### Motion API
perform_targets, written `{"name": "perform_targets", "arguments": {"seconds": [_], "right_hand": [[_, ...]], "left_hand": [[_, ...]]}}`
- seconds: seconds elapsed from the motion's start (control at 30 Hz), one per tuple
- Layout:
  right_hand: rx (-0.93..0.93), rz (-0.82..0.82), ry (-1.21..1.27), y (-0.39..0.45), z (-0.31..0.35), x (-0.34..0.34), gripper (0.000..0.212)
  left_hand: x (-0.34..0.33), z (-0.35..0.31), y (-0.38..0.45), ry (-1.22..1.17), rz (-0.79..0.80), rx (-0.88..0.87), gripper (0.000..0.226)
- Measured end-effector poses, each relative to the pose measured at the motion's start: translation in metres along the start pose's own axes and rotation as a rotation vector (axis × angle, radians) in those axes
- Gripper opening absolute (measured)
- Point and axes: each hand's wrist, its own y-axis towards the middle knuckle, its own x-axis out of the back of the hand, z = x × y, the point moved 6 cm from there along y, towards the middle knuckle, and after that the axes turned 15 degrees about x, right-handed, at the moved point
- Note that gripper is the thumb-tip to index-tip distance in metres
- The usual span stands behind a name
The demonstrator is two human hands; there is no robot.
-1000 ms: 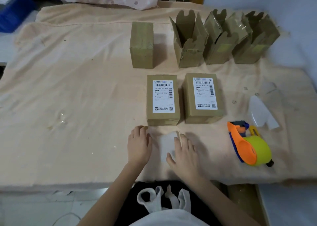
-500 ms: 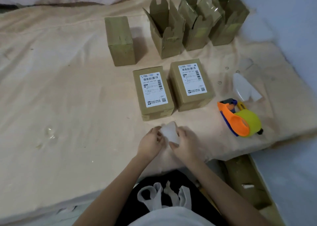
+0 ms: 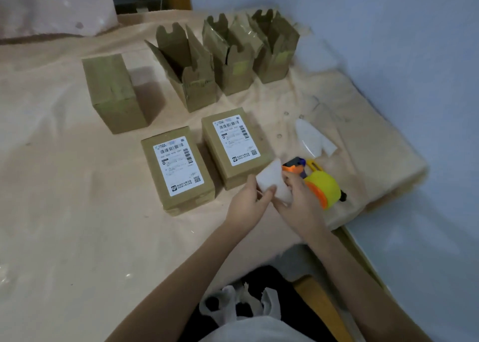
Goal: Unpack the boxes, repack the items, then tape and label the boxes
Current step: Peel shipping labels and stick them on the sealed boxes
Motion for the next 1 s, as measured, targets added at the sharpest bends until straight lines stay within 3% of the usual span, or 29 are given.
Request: {"name": "perform_targets", "arguments": {"seconds": [0.27, 0.63, 0.87, 1.0], "right_hand": [[-0.070, 0.076, -0.201, 0.073, -0.086, 0.068, 0.057], [-0.068, 0.319, -0.278, 0.143, -0.178, 0.065, 0.061], [0.017, 0.259, -0.526, 0.145, -0.164, 0.069, 0.038], [0.096, 0.212, -0.383, 0.152, -0.128, 0.060, 0.041]], "left_hand": [[-0.070, -0.092, 0.083, 0.005, -0.007, 0.025, 0.039], [-0.117, -0.111, 0.182, 0.116, -0.046, 0.274, 0.054], [-0.095, -0.123, 0.162, 0.459, -0.224, 0.087, 0.042], [-0.059, -0.118, 0.128, 0.454, -0.409, -0.070, 0.030]]}}
